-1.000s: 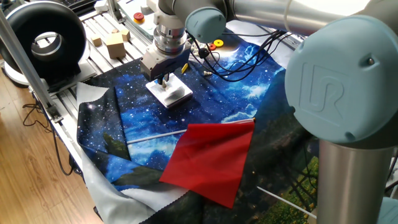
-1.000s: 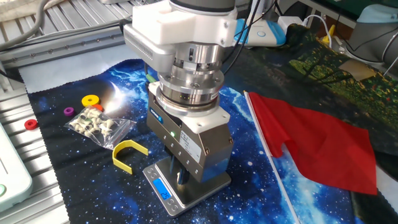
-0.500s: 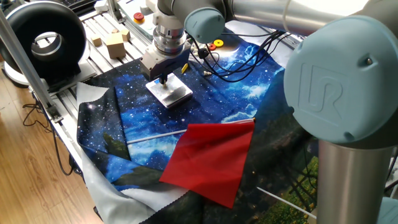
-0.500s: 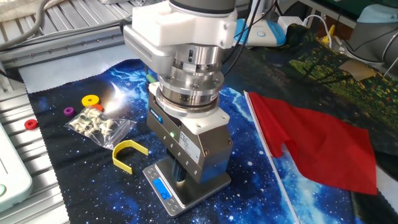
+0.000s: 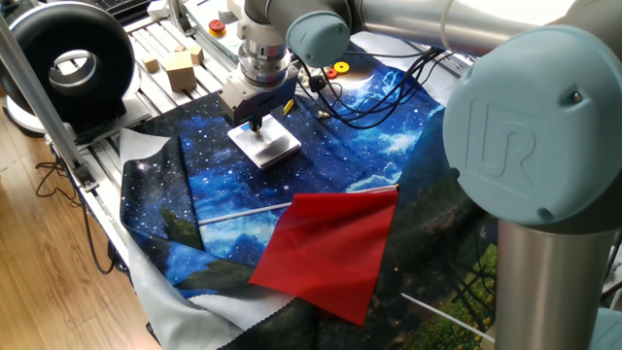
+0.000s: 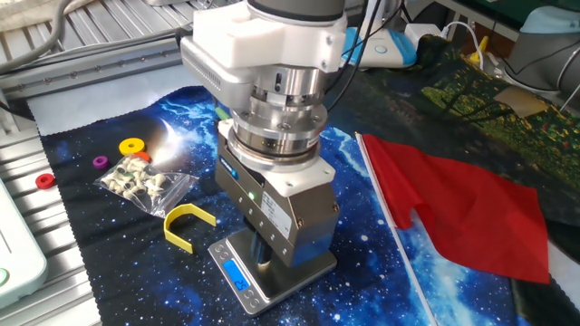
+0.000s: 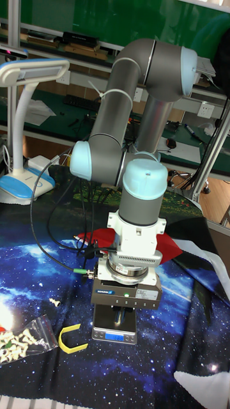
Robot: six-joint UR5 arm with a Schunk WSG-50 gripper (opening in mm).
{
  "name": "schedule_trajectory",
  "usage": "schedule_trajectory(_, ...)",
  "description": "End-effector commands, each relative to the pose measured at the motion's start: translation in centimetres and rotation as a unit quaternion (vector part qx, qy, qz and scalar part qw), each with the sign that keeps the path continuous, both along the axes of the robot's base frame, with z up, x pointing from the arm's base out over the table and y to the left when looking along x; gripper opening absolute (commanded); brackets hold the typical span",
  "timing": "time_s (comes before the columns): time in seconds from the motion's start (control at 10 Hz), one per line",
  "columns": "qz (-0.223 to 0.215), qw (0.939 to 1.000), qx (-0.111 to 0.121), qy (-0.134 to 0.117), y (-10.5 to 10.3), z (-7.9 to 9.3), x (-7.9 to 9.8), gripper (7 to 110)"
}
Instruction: Remove the object from the scale
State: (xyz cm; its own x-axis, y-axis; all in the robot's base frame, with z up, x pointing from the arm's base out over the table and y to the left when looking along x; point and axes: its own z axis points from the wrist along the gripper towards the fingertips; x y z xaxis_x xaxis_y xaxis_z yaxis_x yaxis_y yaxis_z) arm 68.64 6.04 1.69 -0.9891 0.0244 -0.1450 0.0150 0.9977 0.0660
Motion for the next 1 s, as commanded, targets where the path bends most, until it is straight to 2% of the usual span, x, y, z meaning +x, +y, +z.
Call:
schedule_trajectory(0.0,-0.007,1.0,0.004,0.003,-0.1,0.7,-0.1,7)
schedule_trajectory(0.4,-0.002,0.9999,0.004,0.015,-1.4,2.6,-0.5,7)
schedule_trajectory(0.9,0.018,0.9997,0.003,0.013,-5.3,2.6,-0.4,7)
